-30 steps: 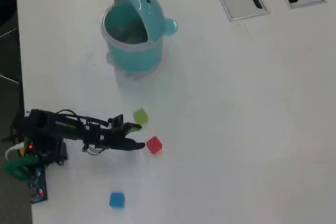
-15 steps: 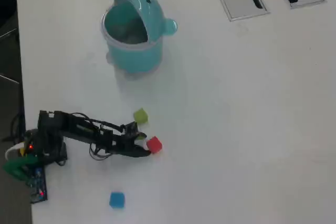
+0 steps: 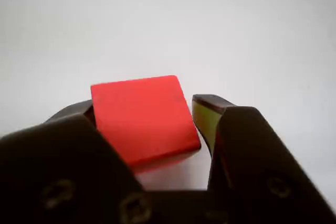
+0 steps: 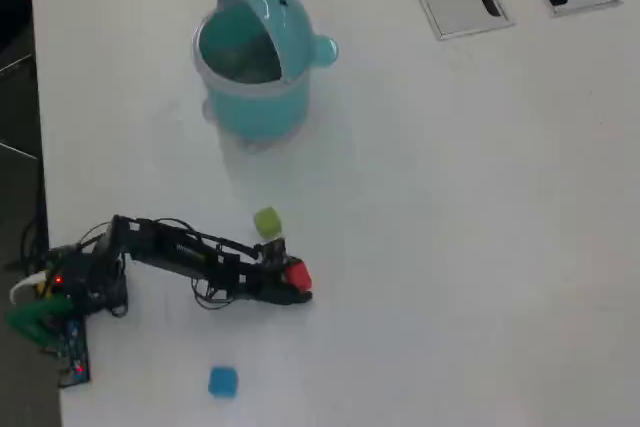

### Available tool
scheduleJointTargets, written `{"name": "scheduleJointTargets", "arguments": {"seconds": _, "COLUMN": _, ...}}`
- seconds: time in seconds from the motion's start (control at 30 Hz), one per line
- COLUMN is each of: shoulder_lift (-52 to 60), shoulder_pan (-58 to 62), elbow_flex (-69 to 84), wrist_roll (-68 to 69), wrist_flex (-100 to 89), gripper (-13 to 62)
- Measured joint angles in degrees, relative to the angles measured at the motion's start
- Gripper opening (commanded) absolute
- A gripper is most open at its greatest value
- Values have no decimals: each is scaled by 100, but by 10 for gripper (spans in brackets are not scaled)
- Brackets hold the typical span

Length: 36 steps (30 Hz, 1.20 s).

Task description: Grasp RGB lego blocks and put them in the bin one by one.

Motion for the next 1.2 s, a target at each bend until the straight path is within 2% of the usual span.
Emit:
{"name": "scheduleJointTargets", "arguments": {"seconds": 0.1, "shoulder_lift": -9, "shoulder_pan": -53, "elbow_flex": -9, "wrist_roll": 167, "wrist_flex": 0, "gripper": 208}}
{"name": "scheduleJointTargets", "arguments": {"seconds": 0.3, "shoulder_lift": 123, "shoulder_pan": -220, "elbow_flex": 18, "wrist_roll": 729, "wrist_flex": 9, "gripper": 149}}
{"name": "scheduleJointTargets", "arguments": {"seconds": 0.87, "shoulder_lift": 3445, "shoulder_pan": -1960, "elbow_flex": 2083, "wrist_roll": 1485, "wrist_flex": 18, "gripper": 148}}
{"name": "scheduleJointTargets", "arguments": {"seconds": 1.2, "shoulder_lift": 4808, "shoulder_pan": -3103, "elbow_flex": 2259, "wrist_roll": 1608, "wrist_flex": 18, "gripper": 148}}
